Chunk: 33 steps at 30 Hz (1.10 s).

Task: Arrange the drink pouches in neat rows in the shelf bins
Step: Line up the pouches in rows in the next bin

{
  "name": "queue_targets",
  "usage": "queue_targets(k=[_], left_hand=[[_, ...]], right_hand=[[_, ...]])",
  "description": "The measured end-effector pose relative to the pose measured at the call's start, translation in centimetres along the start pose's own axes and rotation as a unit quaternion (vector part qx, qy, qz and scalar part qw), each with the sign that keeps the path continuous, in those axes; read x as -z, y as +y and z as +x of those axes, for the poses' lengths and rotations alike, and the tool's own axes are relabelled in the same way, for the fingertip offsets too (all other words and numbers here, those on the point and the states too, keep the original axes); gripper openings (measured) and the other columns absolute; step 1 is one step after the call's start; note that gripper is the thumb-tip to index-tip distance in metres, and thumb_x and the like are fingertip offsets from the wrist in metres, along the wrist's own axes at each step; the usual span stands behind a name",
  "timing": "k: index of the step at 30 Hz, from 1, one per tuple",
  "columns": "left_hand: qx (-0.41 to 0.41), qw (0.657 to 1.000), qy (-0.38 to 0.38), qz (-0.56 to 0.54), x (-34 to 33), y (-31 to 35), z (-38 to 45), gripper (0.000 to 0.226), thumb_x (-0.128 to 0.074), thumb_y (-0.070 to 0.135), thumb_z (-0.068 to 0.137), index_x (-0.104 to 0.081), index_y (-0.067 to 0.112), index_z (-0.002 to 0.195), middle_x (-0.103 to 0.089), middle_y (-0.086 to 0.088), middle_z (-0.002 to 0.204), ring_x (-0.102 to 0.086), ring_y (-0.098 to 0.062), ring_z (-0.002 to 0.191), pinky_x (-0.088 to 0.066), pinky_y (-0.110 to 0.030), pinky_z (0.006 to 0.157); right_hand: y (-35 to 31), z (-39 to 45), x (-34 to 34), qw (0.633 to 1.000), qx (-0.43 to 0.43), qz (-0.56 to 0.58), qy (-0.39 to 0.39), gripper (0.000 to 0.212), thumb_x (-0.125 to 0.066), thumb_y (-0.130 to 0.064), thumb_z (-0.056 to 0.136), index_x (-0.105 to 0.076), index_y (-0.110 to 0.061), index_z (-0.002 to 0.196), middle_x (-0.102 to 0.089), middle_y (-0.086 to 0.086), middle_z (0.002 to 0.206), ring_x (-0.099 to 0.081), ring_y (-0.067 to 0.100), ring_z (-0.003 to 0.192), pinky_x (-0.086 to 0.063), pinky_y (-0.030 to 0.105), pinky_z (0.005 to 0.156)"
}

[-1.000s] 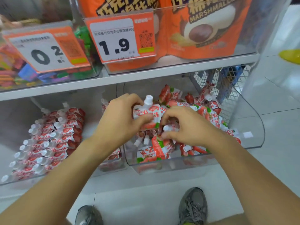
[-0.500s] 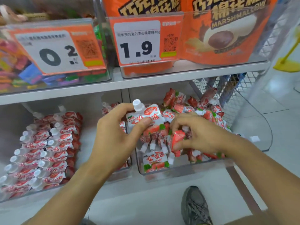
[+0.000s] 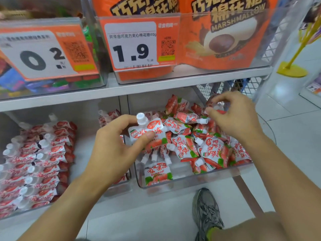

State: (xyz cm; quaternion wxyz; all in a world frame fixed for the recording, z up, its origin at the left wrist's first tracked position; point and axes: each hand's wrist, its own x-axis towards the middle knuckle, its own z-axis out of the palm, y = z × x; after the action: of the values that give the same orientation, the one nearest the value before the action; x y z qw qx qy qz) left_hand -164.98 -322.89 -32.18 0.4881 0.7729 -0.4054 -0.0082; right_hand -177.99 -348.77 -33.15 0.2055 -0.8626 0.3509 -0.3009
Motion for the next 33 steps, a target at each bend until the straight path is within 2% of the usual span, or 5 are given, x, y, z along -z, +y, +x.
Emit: queue_targets(k=[3, 8, 14, 21, 33], left_hand=[[-0.023, 0.998, -0.047, 0.035, 0.3, 0.0, 0.3, 0.027, -0.073, 0.046, 0.072, -0.066, 0.034, 0.096, -0.068, 0.023, 0.09, -0.064, 0.003, 0.089, -0.048, -0.012, 0.078], [-0.077, 0.963, -0.22, 0.133, 1.4, -1.0, 0.5, 0.022, -0.077, 0.044, 0.07, -0.073, 0.038, 0.091, -0.067, 0.021, 0.093, -0.061, 0.0, 0.095, -0.046, -0.022, 0.086], [-0.137, 0.922, -0.262, 0.251, -0.9, -1.7, -0.9, 0.02, -0.08, 0.042, 0.064, -0.069, 0.035, 0.079, -0.063, 0.022, 0.078, -0.057, -0.001, 0.082, -0.032, -0.028, 0.095], [-0.113, 0.93, -0.269, 0.223, -0.9, -1.8, -0.2, 0.033, -0.065, 0.063, 0.075, -0.071, 0.034, 0.089, -0.066, 0.02, 0.085, -0.058, 0.0, 0.085, -0.03, -0.027, 0.1], [-0.105, 0.933, -0.25, 0.237, -1.0, -1.6, -1.0, 0.025, -0.074, 0.055, 0.073, -0.073, 0.034, 0.088, -0.056, 0.024, 0.074, -0.053, 0.003, 0.079, -0.024, -0.026, 0.11]], right_hand=[[-2.4, -0.8, -1.2, 0.988, 0.061, 0.117, -0.08, 0.013, -0.08, -0.023, 0.08, -0.071, -0.023, 0.09, -0.068, -0.011, 0.087, -0.063, 0.002, 0.077, -0.047, 0.014, 0.067], [-4.0, -1.4, -4.2, 0.905, 0.049, 0.204, -0.37, 0.026, -0.087, -0.016, 0.075, -0.074, -0.02, 0.098, -0.074, -0.006, 0.094, -0.073, 0.021, 0.081, -0.062, 0.035, 0.078], [-5.6, 0.3, -6.1, 0.913, 0.147, 0.13, -0.357, 0.04, -0.086, -0.033, 0.075, -0.071, -0.028, 0.112, -0.065, -0.019, 0.105, -0.056, -0.016, 0.084, -0.045, 0.006, 0.078], [-7.1, -0.3, -10.7, 0.847, 0.311, -0.108, -0.418, 0.078, -0.076, -0.059, 0.074, -0.042, -0.042, 0.141, -0.048, -0.013, 0.142, -0.031, 0.022, 0.132, -0.028, 0.052, 0.11], [-5.8, 1.2, -5.7, 0.889, 0.273, -0.03, -0.366, 0.058, -0.068, -0.052, 0.086, -0.043, -0.048, 0.138, -0.054, -0.001, 0.116, -0.052, 0.018, 0.109, -0.042, 0.032, 0.091]])
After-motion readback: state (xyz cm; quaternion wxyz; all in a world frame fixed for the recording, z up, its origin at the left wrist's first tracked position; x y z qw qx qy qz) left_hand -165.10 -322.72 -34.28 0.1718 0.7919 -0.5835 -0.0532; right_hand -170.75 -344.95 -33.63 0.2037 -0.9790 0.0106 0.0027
